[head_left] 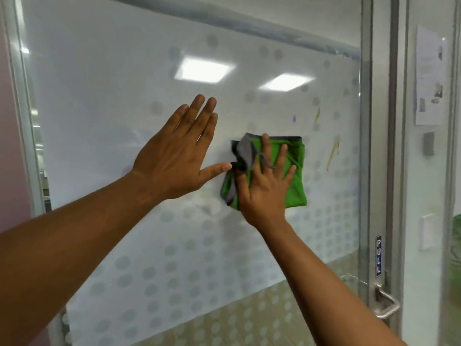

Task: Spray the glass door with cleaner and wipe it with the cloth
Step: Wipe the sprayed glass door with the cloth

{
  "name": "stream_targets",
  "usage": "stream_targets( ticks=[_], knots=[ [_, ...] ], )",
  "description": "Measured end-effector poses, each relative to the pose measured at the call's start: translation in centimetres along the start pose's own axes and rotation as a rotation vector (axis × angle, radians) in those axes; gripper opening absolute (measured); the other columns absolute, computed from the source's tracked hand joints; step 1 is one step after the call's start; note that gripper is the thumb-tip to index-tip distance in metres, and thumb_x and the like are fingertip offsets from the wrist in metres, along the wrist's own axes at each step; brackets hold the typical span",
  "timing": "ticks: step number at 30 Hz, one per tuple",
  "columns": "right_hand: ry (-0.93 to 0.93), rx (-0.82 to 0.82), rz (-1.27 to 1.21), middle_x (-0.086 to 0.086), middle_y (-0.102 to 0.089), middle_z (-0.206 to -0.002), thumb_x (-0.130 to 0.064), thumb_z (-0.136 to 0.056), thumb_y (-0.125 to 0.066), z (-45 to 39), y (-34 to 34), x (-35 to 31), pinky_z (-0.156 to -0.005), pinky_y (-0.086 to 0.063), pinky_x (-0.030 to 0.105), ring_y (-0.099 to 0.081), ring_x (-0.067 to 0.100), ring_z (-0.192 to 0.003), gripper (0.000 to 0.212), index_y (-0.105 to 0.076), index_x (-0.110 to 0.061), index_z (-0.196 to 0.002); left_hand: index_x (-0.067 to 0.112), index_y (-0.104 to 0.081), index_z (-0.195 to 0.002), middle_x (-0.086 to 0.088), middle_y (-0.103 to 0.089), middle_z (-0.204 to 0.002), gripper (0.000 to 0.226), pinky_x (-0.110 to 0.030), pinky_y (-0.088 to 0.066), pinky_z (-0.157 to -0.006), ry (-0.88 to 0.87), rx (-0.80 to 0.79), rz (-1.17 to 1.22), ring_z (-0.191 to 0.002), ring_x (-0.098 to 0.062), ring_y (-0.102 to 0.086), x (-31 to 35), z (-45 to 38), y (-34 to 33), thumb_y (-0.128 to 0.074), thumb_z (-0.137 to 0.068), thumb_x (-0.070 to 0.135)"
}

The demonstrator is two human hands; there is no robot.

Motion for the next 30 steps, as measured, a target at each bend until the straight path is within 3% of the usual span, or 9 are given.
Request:
stream_targets(
  ticks=[6,10,15,18,24,30],
  knots=[
    [-0.409,0.055,-0.124,-0.012,0.000,-0.167,-0.052,-0.101,-0.026,-7.0,1.8,2.5,-0.114,0.001,0.069,0.010,0.033,-0.152,0.061,-0.012,-0.035,-0.157,0.002,0.001,-0.158,-0.019,0.008,-0.168,0.097,-0.047,-0.007,-0.129,-0.001,-0.014,-0.042,-0.157,-0.034,0.008,0.1,-0.1,-0.2,0.006,-0.093,0.074],
    [-0.291,0.055,-0.088,-0.011,0.004,-0.167,-0.053,-0.099,-0.027,-7.6,1.8,0.6,-0.113,0.003,0.071,0.012,0.035,-0.152,0.063,-0.013,-0.031,-0.157,0.001,-0.004,-0.160,-0.020,0.005,-0.169,0.099,-0.047,-0.008,-0.129,-0.001,0.000,-0.024,-0.157,-0.035,0.005,0.1,-0.2,-0.3,0.005,-0.093,0.074],
    [-0.067,0.002,-0.052,-0.011,0.009,-0.166,-0.057,-0.097,-0.023,-0.5,0.4,-0.3,-0.115,0.009,0.065,0.017,0.031,-0.152,0.063,-0.011,-0.039,-0.156,-0.001,-0.008,-0.159,-0.021,0.003,-0.169,0.101,-0.048,-0.011,-0.128,-0.007,0.036,0.048,-0.157,-0.035,0.003,1.5,-1.4,0.0,0.002,-0.093,0.075],
    [-0.113,-0.033,-0.063,-0.014,0.009,-0.166,-0.057,-0.098,-0.022,3.3,0.0,2.4,-0.117,0.010,0.063,0.018,0.027,-0.152,0.060,0.002,-0.048,-0.153,-0.001,-0.008,-0.159,-0.020,0.004,-0.169,0.101,-0.048,-0.009,-0.128,-0.041,0.026,0.075,-0.157,-0.034,0.004,3.4,-2.3,-0.1,0.000,-0.093,0.075],
    [-0.410,0.017,-0.163,-0.014,0.006,-0.166,-0.051,-0.100,-0.027,-0.7,1.3,5.7,-0.115,0.007,0.068,0.015,0.029,-0.152,0.061,-0.004,-0.041,-0.156,0.000,-0.007,-0.160,-0.020,0.005,-0.168,0.102,-0.048,-0.007,-0.129,-0.100,-0.001,0.088,-0.157,-0.035,0.006,5.6,-2.5,-1.7,0.006,-0.092,0.075],
    [-0.229,0.002,-0.082,-0.013,0.011,-0.166,-0.053,-0.100,-0.025,2.7,0.1,3.4,-0.117,0.012,0.061,0.018,0.027,-0.152,0.063,0.004,-0.043,-0.154,0.000,-0.001,-0.160,-0.021,0.010,-0.168,0.105,-0.049,-0.005,-0.128,-0.126,-0.031,0.012,-0.157,-0.036,0.010,5.6,-2.7,-2.1,0.012,-0.088,0.075]
  ],
)
Point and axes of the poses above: each hand's wrist, its own z-axis away from the middle knuckle, its own y-axis out of the back of the hand, x = y × z, the point moved 2 cm from there along -z, towards the middle knuckle
